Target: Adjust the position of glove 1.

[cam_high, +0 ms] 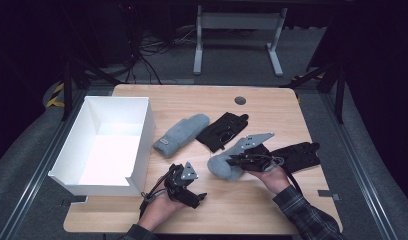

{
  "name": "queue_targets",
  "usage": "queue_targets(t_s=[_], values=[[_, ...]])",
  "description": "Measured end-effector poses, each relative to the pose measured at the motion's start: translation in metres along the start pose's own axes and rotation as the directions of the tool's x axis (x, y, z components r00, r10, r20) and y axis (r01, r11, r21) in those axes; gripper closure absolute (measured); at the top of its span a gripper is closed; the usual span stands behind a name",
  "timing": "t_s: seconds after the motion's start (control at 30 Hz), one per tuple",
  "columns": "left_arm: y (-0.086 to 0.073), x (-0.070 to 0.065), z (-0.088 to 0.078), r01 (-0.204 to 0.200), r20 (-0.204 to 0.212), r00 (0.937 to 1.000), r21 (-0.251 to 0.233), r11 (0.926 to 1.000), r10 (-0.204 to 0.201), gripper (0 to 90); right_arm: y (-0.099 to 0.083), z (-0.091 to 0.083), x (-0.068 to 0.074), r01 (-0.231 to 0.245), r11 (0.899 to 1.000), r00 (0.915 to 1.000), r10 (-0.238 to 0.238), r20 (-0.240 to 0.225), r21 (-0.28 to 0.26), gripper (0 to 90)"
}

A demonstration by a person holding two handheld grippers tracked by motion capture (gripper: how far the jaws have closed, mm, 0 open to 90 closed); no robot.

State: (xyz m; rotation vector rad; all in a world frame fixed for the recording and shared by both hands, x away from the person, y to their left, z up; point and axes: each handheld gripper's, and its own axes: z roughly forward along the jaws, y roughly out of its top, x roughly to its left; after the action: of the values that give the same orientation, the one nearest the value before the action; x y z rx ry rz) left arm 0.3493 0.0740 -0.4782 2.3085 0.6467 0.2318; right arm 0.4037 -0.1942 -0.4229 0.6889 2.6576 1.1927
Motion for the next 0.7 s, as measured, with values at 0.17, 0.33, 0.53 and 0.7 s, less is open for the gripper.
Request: queue_targets(t_s=[0.17,0.33,0.53,0.7], values=[[0.000,0.000,0.000,0.005,-0.003,1.0000,0.001,1.0000,-0.005,0.4,0.000,0.006,0.005,0.008,1.000,1.0000,-0.008,0.000,0.008,61.9],[0.005,-0.005,-0.006,0.039,-0.036,0.9986,0.034,0.9987,-0.038,12.4,0.002,-0.011,-0.003,0.009,0.999,0.9990,-0.007,0.045,-0.036,61.3],[0.014,-0.013,-0.026,0.046,-0.021,0.9987,-0.026,0.9986,-0.046,37.5,-0.002,-0.041,-0.037,-0.054,0.996,0.9904,0.062,0.123,-0.068,83.8],[0.024,-0.018,-0.033,0.043,0.026,0.9988,-0.043,0.9981,-0.042,79.8,-0.013,-0.053,-0.065,-0.103,0.993,0.9771,0.112,0.181,-0.060,90.0]])
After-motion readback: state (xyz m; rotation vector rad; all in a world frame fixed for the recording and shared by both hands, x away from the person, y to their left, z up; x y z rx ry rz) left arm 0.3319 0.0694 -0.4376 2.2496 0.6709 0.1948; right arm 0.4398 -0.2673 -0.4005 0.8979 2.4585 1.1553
